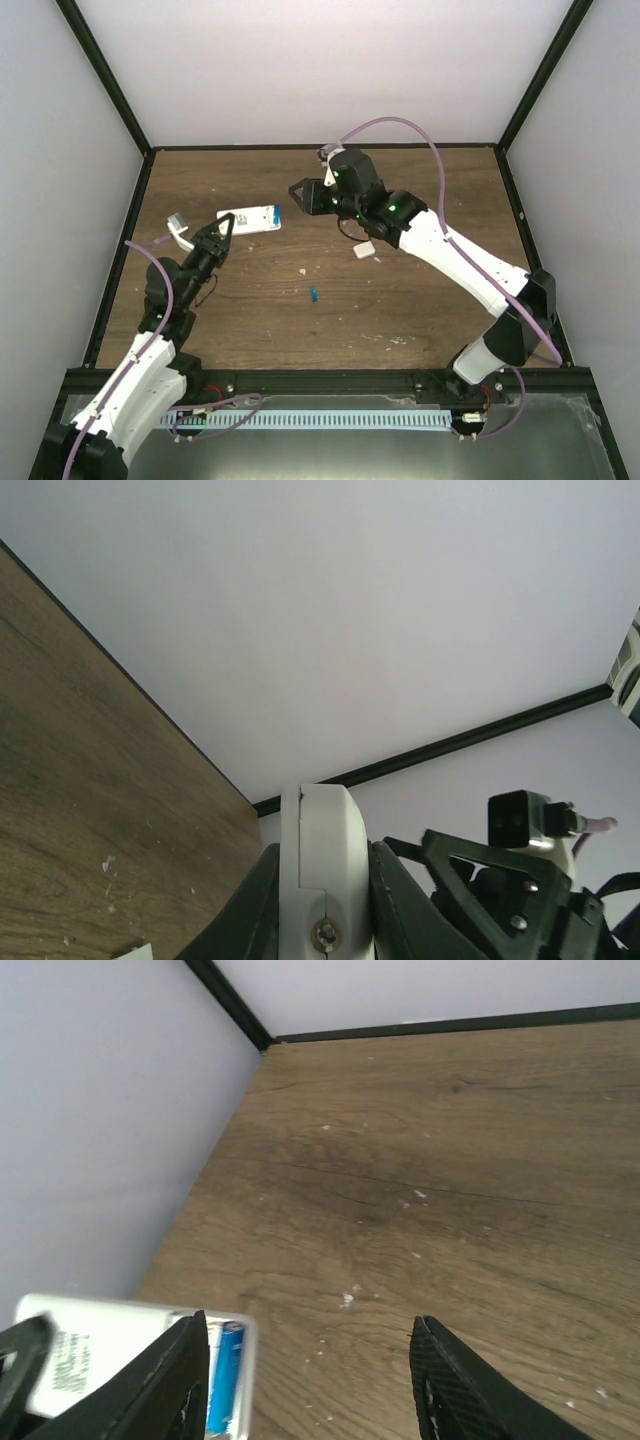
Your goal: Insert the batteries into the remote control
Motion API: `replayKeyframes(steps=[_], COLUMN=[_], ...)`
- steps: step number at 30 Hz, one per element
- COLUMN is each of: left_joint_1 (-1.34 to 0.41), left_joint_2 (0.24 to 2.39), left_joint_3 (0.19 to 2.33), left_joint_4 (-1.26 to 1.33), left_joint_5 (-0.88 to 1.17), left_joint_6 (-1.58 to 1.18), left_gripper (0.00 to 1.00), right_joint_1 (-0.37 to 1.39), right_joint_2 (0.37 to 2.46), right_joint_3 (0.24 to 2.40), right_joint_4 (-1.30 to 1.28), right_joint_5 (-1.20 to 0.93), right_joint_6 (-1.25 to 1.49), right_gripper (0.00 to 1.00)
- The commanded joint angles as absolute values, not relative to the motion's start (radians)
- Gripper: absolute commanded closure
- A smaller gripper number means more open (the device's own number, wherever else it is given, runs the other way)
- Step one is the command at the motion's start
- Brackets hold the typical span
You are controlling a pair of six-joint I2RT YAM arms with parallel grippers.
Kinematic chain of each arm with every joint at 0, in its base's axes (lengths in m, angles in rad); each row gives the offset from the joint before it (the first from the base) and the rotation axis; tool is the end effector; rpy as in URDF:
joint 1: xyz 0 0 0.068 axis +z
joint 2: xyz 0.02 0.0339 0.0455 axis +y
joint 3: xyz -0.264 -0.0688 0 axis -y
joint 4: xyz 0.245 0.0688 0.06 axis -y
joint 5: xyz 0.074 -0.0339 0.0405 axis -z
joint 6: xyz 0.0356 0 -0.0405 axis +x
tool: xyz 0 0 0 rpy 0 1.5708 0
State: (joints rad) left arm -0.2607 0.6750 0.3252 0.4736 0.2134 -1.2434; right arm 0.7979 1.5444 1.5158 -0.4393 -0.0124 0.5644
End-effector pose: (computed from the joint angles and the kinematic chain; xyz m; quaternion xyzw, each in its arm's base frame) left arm 0.1648 -0.0518 0.2643 -0.2402 0.6180 -0.5606 0.4961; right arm 0.2493 0.2562 0.3809 -0.1024 0.8456 0.3340 0.4037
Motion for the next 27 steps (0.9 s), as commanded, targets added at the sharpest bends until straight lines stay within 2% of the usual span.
replayKeyframes(steps=[1,27], left_joint_1=[-0.263,-0.262], left_joint_2=[0.667,0.669], left_joint_3=[0.352,0.357], left_joint_4=[0.492,0.490], left_joint_5=[0.213,0.229], left_joint_6=[-1.243,-1.247], left_gripper=[1.00,1.00], right_joint_1=[0.792,0.792], right_joint_2=[1.587,1.662], right_joint_3=[1.540,1.548], right_joint_4=[-0.512,-0.463], right_joint_5=[0.035,-0.081], right_joint_6=[0.582,0.556], right_gripper=[0.53,0.52])
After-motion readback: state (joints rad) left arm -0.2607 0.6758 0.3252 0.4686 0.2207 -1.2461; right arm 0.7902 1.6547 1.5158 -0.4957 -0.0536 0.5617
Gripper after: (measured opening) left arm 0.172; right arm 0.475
